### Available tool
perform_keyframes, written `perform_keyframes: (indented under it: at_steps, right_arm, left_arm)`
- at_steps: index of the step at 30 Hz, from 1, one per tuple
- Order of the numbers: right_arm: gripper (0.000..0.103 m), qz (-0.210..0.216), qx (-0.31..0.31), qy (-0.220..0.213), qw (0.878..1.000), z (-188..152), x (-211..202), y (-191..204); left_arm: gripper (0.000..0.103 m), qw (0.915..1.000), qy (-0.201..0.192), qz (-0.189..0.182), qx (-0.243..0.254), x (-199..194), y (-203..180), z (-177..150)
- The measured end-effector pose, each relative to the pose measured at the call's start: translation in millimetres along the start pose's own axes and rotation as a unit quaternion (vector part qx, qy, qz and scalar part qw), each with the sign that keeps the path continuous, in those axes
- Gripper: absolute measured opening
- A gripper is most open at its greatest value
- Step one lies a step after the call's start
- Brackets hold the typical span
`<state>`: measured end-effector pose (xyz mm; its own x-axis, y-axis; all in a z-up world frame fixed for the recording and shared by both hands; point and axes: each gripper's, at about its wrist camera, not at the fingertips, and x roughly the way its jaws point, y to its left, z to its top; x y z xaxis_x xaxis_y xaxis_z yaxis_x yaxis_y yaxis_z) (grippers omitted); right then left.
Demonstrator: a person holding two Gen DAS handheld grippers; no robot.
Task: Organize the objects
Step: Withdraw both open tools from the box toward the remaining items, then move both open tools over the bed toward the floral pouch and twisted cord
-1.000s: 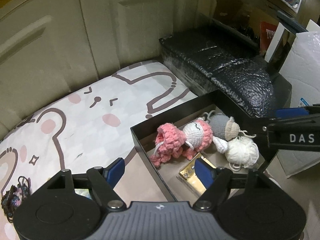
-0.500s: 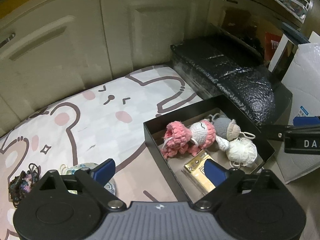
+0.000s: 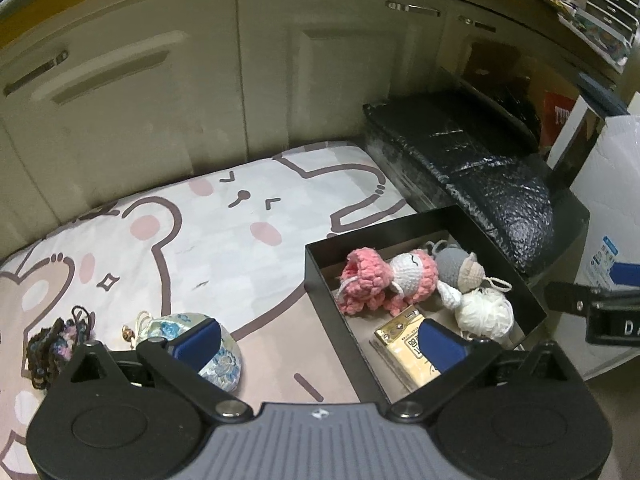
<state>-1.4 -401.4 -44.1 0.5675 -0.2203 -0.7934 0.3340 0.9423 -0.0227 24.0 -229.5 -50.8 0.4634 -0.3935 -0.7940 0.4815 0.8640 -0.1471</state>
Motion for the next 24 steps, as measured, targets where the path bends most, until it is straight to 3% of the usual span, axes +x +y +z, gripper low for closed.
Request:
perform_keyframes:
  at_steps: [24]
  right_arm:
    - [0.103,0.016,0.021,-0.015,1.0,-10.8,-9.8,4.5]
  left_arm:
    - [0.103,0.999,-0.015,0.016,-0.039,-16.7,25.5,-11.1]
